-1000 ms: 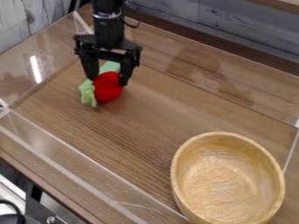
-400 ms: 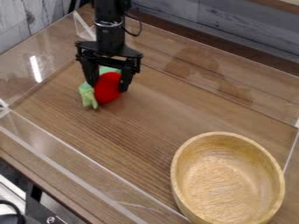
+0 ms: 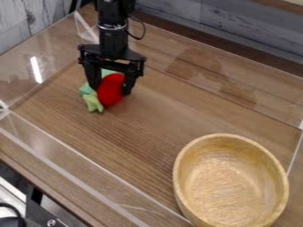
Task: Move the red object to the left side of the table
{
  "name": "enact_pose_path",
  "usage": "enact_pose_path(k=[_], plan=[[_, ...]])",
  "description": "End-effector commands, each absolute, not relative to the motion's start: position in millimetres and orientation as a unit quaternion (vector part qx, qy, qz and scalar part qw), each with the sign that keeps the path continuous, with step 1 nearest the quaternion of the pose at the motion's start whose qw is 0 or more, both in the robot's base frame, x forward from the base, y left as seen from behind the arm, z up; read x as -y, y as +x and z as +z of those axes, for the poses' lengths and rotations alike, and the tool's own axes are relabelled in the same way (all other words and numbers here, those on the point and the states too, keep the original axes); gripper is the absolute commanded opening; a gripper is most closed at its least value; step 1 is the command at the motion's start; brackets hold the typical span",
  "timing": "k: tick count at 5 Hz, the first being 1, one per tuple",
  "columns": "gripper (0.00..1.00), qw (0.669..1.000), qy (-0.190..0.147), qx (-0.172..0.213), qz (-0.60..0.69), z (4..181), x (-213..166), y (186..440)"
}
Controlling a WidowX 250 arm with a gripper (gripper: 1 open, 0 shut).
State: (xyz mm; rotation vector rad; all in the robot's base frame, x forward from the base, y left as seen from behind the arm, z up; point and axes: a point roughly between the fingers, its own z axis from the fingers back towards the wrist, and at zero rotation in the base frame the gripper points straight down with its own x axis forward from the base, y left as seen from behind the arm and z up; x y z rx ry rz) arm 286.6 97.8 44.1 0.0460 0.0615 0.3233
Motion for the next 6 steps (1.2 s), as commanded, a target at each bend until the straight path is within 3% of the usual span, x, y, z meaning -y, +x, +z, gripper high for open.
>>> enact_pose_path(k=[1,6], plan=[[1.0,0.987,0.024,-0.016,0.156,52.1,-94.2,291.7],[1.0,0.987,0.018,-0.024,0.157,39.4,-85.9,294.0]])
